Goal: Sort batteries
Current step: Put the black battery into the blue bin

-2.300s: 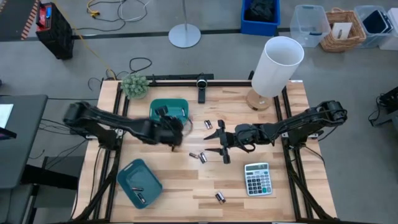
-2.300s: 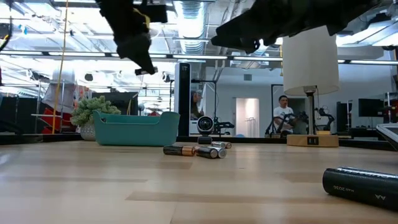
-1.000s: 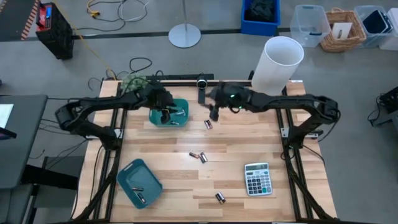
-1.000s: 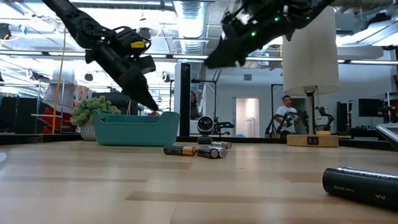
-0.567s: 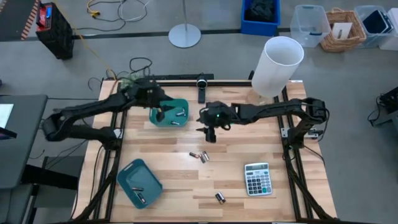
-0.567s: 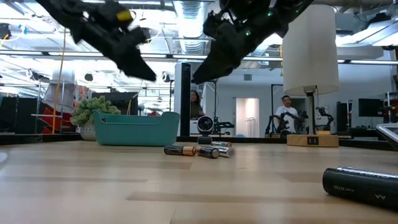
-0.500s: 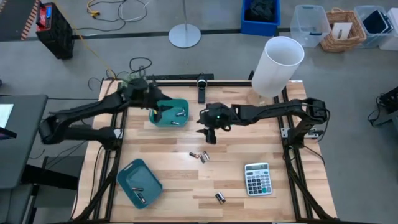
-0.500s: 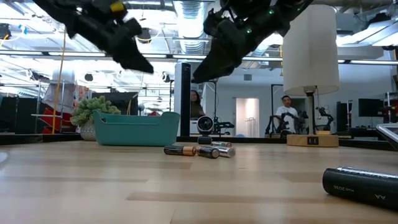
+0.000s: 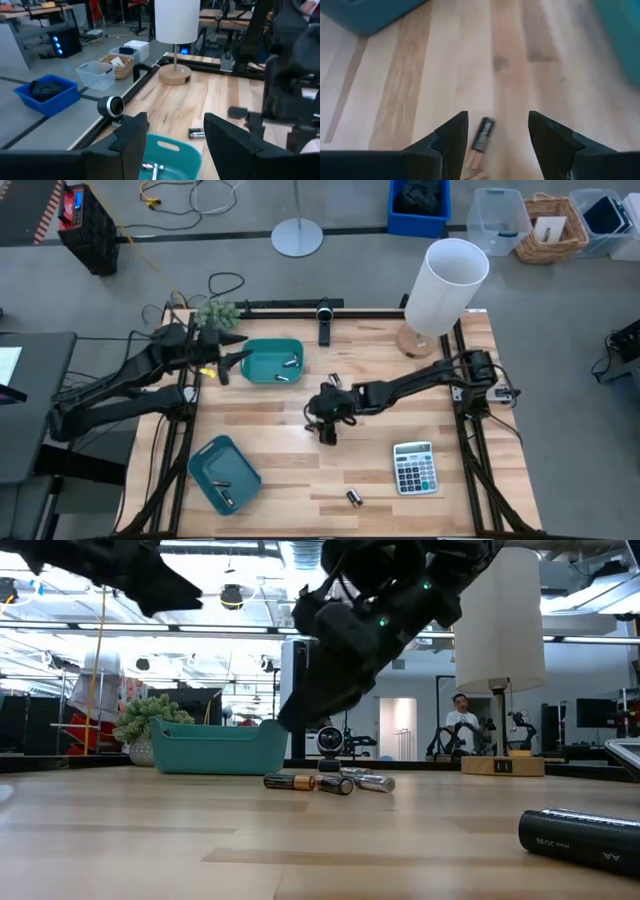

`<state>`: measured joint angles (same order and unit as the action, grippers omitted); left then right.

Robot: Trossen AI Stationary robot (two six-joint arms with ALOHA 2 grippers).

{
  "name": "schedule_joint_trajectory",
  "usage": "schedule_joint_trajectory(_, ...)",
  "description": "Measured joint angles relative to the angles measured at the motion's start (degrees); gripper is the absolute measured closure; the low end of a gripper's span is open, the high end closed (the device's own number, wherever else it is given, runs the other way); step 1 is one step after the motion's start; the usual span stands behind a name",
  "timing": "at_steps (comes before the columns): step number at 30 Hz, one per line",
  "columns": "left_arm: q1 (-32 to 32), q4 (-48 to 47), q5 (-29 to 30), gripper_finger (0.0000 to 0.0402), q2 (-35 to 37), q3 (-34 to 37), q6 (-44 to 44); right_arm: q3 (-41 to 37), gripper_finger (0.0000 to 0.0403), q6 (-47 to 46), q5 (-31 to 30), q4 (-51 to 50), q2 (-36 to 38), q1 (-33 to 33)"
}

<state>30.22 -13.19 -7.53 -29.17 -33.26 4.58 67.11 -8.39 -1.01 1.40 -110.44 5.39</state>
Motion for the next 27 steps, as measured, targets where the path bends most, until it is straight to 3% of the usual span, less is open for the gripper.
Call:
schedule_joint_trajectory(9,-1.26,-5.84,-1.29,0.0212,7.60,0.00,-0.54,5.91,0.0180,-6.43,-6.74,-0.87,-8.04,3.21)
schedule_joint_trajectory(14,-2.47,-7.23,-1.29,0.0212,8.76,0.00,-0.43,9.66,0.0180,-8.98,-10.52,-7.20,-11.40,4.21)
schedule_joint_trajectory(22,-4.61,-7.66,-1.31,0.0212,8.68,0.00,0.08,12.20,0.0183,-12.06,-14.58,-11.60,-12.62,5.95)
schedule_joint_trajectory(27,-5.30,-8.04,-1.29,0.0212,8.68,0.00,0.31,12.24,0.0207,-13.68,-14.97,-13.79,-12.45,6.40)
